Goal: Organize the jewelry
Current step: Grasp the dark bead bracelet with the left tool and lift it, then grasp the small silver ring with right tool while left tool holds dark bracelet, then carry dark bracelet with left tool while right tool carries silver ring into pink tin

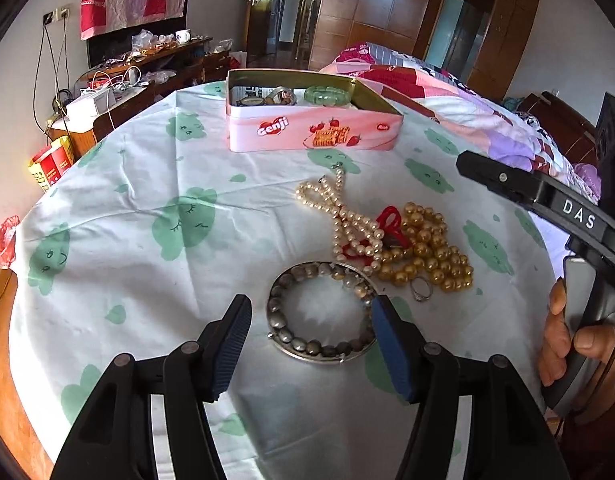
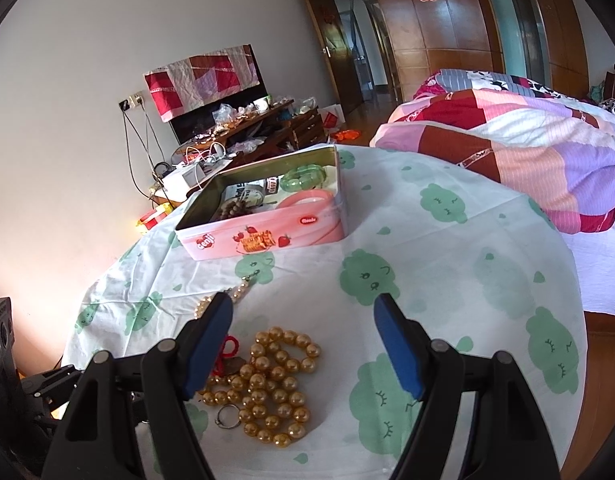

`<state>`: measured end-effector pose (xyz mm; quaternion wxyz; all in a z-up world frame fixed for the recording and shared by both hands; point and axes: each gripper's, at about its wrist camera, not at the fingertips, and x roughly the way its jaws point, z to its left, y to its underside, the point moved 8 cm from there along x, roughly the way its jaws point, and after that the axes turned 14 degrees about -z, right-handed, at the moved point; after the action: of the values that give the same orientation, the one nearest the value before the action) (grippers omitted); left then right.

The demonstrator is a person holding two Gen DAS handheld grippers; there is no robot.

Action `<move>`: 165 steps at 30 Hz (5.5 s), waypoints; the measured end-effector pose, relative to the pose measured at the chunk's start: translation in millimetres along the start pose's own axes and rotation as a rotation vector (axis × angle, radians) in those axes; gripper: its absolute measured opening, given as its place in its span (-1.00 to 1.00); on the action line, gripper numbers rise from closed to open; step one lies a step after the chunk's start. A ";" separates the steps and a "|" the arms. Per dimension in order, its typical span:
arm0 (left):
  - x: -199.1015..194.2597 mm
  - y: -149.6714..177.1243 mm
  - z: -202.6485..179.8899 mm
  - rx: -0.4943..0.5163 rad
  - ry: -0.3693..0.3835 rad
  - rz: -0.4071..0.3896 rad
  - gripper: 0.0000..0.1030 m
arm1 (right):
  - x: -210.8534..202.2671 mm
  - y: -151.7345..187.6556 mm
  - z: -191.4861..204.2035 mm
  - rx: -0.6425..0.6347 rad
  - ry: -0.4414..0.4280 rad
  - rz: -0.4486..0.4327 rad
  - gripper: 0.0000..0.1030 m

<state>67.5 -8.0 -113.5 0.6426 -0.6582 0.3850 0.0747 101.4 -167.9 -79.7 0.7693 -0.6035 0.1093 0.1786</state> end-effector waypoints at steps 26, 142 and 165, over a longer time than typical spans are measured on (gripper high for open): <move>5.0 2.4 -7.3 0.057 -0.006 -0.047 -0.80 | 1.5 4.7 -0.5 0.016 -0.001 0.009 0.48; -29.5 -82.8 14.3 -0.120 0.027 -0.300 -0.87 | -0.1 -17.8 50.7 -0.212 -0.086 0.022 -0.54; 51.8 -160.9 12.3 -0.075 0.049 -0.356 -0.87 | 96.8 -75.9 23.0 -0.149 -0.056 -0.025 -0.54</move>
<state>205.2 -37.9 -19.4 0.6112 -0.7410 0.2749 -0.0421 219.5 -147.6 -43.6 0.7273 -0.6551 0.0666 0.1934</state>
